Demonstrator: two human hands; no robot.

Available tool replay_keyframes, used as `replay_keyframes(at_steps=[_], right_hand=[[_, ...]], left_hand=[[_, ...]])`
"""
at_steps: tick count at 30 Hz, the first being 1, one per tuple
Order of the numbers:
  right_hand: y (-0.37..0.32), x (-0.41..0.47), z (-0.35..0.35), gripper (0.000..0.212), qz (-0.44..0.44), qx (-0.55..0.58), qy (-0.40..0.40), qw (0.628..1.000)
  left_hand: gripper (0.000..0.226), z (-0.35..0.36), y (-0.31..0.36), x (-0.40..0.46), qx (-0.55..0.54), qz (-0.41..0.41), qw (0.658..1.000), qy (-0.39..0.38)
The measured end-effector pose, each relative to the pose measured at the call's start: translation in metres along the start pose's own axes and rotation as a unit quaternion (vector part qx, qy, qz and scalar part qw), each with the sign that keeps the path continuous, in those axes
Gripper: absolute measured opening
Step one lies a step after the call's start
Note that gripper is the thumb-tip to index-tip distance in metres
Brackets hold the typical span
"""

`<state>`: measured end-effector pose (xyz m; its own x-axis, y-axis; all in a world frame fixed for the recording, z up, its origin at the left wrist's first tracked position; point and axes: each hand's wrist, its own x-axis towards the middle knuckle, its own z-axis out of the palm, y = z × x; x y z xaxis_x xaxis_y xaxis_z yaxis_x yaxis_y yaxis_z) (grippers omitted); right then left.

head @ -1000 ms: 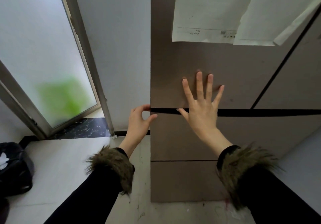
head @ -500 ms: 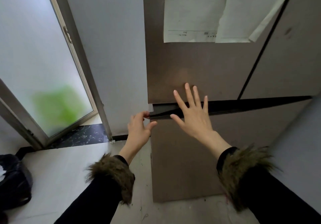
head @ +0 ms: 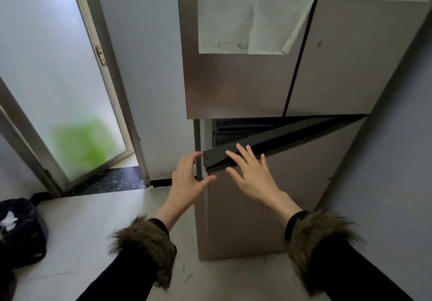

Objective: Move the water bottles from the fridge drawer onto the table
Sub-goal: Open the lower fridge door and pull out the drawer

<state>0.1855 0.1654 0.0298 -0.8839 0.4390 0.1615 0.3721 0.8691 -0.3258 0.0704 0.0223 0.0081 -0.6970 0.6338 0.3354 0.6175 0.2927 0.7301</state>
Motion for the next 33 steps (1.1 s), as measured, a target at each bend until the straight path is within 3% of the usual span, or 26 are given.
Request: replay_keyframes(at_steps=[8,15,24,33], right_hand=[[0.026,-0.119,-0.039,0.048,-0.002,0.038,0.015,0.999],[0.052,-0.206,-0.068,0.041,0.064,0.069,0.081,0.992],[0.103,-0.302,-0.111,0.041,0.181,0.007,0.124,0.976],[0.157,-0.357,-0.163,0.039,0.247,-0.129,0.057,0.959]], left_hand=[[0.065,0.017,0.067,-0.096,0.115,0.125,0.984,-0.062],[0.047,0.040,0.128,-0.155,0.117,0.212,0.963,-0.114],[0.051,0.097,0.207,-0.203,0.112,0.366,0.900,-0.210],[0.056,0.150,0.249,-0.214,0.146,0.392,0.858,-0.298]])
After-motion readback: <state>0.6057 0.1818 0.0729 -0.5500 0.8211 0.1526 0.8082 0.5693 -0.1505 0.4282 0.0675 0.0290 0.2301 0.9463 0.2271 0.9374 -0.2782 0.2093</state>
